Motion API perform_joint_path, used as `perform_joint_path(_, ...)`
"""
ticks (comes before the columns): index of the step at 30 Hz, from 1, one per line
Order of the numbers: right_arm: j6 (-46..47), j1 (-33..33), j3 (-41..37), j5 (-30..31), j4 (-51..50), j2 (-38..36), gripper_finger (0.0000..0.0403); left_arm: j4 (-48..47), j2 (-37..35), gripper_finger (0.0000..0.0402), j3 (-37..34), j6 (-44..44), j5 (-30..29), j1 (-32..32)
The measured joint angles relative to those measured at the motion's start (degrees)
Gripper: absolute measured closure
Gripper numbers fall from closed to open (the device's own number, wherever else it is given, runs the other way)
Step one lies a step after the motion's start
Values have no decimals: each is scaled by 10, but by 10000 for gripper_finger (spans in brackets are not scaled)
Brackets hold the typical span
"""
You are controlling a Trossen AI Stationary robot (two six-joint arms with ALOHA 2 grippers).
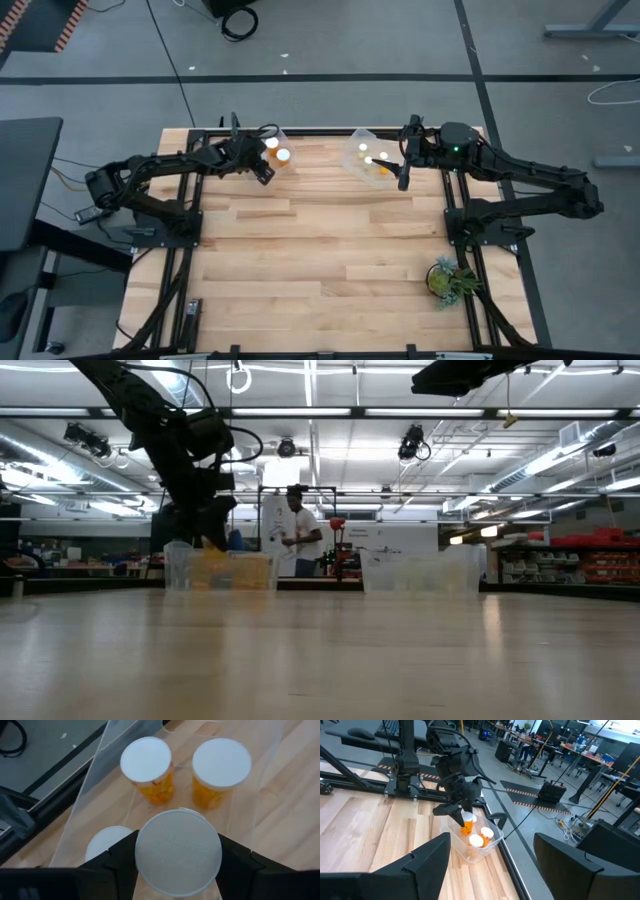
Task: Pick and place medicine bottles into bin by pill shape (circle, oval)
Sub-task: Put the large orange medicine bottle into the left transparent bin
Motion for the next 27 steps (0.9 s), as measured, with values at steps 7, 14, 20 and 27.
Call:
perform_joint_path(7,0,0,0,0,0,0,109,11,0,183,0,-23,25,0)
perform_joint_path(14,0,0,0,0,2,0,109,12,0,184,0,-72,33,-1)
perform_joint_path(20,0,0,0,0,4,0,109,7,0,187,0,-108,33,-12)
perform_joint_path(27,0,0,0,0,4,0,109,-38,0,181,0,-105,33,-20)
